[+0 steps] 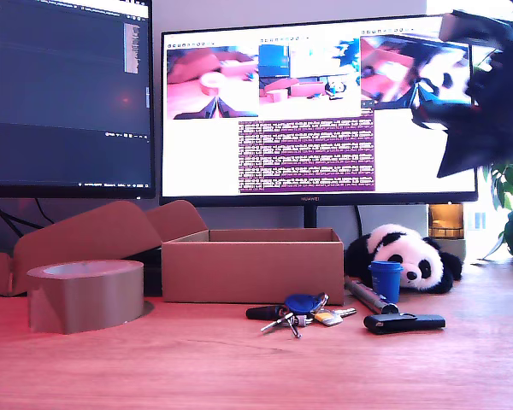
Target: Pick up the scissors and place it inside the cardboard box
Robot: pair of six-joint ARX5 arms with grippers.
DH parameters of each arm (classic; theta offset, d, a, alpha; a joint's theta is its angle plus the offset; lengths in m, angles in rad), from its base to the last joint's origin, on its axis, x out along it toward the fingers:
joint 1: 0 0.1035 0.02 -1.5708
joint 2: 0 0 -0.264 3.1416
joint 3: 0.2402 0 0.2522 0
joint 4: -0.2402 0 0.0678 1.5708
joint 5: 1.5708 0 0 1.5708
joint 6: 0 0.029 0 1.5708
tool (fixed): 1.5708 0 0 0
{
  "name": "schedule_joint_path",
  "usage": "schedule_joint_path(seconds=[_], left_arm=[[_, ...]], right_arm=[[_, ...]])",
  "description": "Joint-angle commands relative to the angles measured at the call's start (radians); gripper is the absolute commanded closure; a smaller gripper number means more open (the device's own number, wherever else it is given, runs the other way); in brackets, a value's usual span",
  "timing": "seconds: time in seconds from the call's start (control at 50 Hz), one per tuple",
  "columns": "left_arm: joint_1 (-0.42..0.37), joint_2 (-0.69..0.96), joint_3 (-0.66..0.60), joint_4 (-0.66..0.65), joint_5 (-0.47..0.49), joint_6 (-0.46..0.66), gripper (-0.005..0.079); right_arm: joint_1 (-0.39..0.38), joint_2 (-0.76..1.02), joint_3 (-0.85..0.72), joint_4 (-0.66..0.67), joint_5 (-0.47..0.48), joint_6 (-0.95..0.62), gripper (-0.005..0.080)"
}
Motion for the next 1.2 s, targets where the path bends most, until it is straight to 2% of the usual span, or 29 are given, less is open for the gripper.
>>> schedule_joint_path(seconds=[0.0, 0.18, 0.32, 0.94, 1.18], left_arm=[[0.032, 0.005, -0.035, 0.034, -0.002, -0.006, 0.0765], [0.127, 0.005, -0.051, 0.075, 0.001, -0.003, 0.0765], [0.169, 0.005, -0.051, 0.071, -0.007, 0.008, 0.0765], [0.173, 0.005, -0.051, 0.032, 0.001, 0.008, 0.0765], [0.173, 0.005, -0.051, 0.032, 0.001, 0.008, 0.0765]], right_arm=[[-0.013, -0.045, -0.039, 0.012, 0.000, 0.015, 0.0762], [-0.063, -0.116, -0.107, 0.052, 0.000, 0.028, 0.0762], [-0.099, -0.176, -0.161, 0.064, 0.000, 0.032, 0.0762], [-0.111, -0.712, -0.397, 0.055, 0.000, 0.030, 0.0762], [-0.111, -0.935, -0.433, -0.060, 0.001, 0.012, 0.0762]])
